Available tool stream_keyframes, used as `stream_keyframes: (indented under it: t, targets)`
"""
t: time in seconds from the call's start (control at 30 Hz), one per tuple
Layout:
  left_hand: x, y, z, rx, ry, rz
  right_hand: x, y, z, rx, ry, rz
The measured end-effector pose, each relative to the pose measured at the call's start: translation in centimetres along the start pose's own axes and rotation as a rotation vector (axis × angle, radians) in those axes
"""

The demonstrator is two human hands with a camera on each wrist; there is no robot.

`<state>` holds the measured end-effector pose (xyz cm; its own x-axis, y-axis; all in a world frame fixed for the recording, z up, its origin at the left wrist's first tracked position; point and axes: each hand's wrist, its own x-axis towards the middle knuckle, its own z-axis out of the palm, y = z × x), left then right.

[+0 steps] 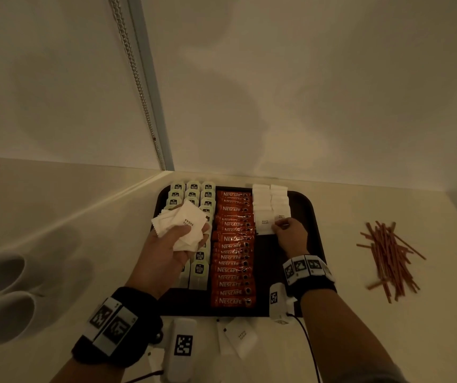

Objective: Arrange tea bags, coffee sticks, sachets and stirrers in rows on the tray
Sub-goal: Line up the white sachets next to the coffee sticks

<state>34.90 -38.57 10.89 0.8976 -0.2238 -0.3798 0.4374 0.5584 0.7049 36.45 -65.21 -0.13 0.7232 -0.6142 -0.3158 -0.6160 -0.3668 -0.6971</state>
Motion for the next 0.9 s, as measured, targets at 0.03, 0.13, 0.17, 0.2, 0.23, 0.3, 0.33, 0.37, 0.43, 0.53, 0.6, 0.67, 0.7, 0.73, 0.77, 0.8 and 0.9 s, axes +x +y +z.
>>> stream_keyframes:
  t: [0.03, 0.13, 0.17, 0.2, 0.23, 0.3, 0.33, 0.37, 0.43, 0.53, 0.6, 0.67, 0.7, 0.73, 0.77, 0.8, 0.9]
  targets:
    - [0.0, 0.0, 0.1, 0.005, -0.003, 0.002, 0.0, 0.0, 0.1, -0.001, 0.010, 0.005]
    - [0.0, 0.0, 0.2, 0.007, -0.008, 0.006, -0.2, -0.1, 0.2, -0.034, 0.036, 0.000]
    - [0.0, 0.0, 0.3, 0.007, -0.010, 0.008, -0.4, -0.3, 0.2, -0.044, 0.046, -0.011]
    - [0.1, 0.0, 0.3, 0.009, -0.010, 0.010, -0.7, -0.7, 0.1, -0.046, 0.058, -0.031]
    - [0.1, 0.0, 0.4, 0.010, -0.009, 0.013, -1.3, -1.4, -0.1, -0.030, 0.067, -0.070]
    - [0.4, 0.0, 0.6, 0.013, -0.005, 0.016, -2.9, -3.7, -0.6, 0.084, 0.009, -0.209]
    - [0.5, 0.0, 0.8, 0.013, -0.003, 0.015, -4.1, -5.2, -0.8, 0.176, -0.091, -0.289]
    - [0.7, -0.1, 0.9, 0.015, -0.002, 0.011, -5.4, -6.8, -1.2, 0.271, -0.231, -0.357]
    - [0.9, 0.0, 1.3, 0.043, -0.005, 0.003, -7.8, -9.5, -1.8, 0.363, -0.491, -0.466]
    - [0.9, 0.2, 1.9, 0.114, -0.042, -0.001, -9.5, -11.9, -2.6, 0.253, -0.565, -0.670]
    - [0.8, 0.4, 2.0, 0.116, -0.058, 0.018, -9.6, -12.2, -2.9, 0.267, -0.546, -0.685]
    - [0.7, 0.6, 2.1, 0.105, -0.056, 0.043, -9.6, -11.8, -3.0, 0.436, -0.557, -0.560]
    - [0.7, 0.7, 2.2, 0.101, -0.052, 0.053, -9.5, -11.5, -2.9, 0.543, -0.582, -0.478]
    - [0.7, 0.7, 2.2, 0.097, -0.047, 0.061, -9.6, -11.1, -2.8, 0.631, -0.609, -0.407]
    - [0.7, 0.7, 2.2, 0.093, -0.040, 0.068, -9.7, -10.8, -2.7, 0.689, -0.638, -0.360]
    - [0.8, 0.6, 2.2, 0.089, -0.026, 0.075, -10.1, -10.6, -2.5, 0.716, -0.662, -0.332]
    - [0.9, 0.5, 2.3, 0.092, 0.026, 0.102, -11.1, -10.2, -1.9, 0.665, -0.657, -0.324]
